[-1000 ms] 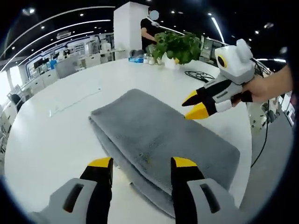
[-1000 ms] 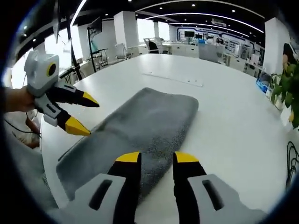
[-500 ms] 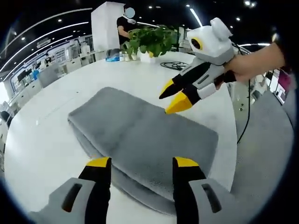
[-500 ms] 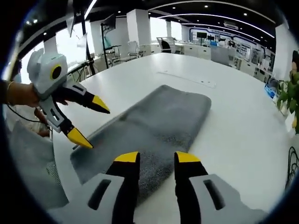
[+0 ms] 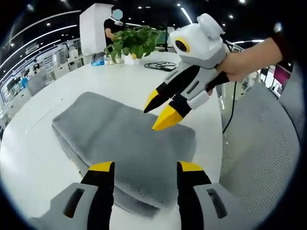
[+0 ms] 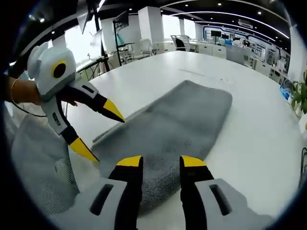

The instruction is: Fold the towel on the table until its edges align and the towel forms a compact rectangular stack.

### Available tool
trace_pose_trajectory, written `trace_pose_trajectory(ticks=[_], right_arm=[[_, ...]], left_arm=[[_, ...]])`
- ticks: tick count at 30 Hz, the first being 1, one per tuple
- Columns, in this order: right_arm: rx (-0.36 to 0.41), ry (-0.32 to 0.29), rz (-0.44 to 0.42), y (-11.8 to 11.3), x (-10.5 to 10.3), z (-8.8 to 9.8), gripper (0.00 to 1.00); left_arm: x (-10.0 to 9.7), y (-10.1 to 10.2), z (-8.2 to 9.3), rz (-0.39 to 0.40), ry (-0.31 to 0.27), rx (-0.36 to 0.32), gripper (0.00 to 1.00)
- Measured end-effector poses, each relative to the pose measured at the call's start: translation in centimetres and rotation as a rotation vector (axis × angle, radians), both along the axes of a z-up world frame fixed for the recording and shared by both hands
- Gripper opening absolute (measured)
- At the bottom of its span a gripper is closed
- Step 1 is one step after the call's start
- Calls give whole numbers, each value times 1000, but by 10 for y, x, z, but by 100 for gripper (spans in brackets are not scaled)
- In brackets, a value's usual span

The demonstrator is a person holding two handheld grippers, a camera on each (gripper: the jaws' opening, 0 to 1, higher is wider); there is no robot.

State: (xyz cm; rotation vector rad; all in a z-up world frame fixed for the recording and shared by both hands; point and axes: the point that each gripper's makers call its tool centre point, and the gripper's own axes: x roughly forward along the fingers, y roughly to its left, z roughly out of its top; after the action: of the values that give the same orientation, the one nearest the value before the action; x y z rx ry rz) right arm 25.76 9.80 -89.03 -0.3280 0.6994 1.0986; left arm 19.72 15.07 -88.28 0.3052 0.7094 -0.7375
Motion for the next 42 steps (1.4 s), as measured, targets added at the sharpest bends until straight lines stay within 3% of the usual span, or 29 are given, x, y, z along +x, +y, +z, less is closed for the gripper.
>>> trace_pose_trajectory(ticks=[5,11,14,20,27,34,42], right_arm=[[0,7,-10,-6,-8,-2,29],[-5,20,-41,-17,-19,-4,28],[0,26,-62,-21,-24,-3,28],[-1,43,-77,-26,-33,-4,28],[-7,56,-107,-36,-35,-4,28],[-24,94,-129,-46,-42,-11,27],[0,148,-160,-51,-53,-11,25]], left_arm=[[-10,-3,-4,-1,5,11,54],[-16,11,-7,107,12,-8,53],[-15,25,-3,233,8,-45,51],[-20,34,-6,253,19,-29,51],[-30,55,-12,446,61,-107,50],[-45,62,-22,520,116,-152,48],[-49,57,-27,562,157,-222,42]])
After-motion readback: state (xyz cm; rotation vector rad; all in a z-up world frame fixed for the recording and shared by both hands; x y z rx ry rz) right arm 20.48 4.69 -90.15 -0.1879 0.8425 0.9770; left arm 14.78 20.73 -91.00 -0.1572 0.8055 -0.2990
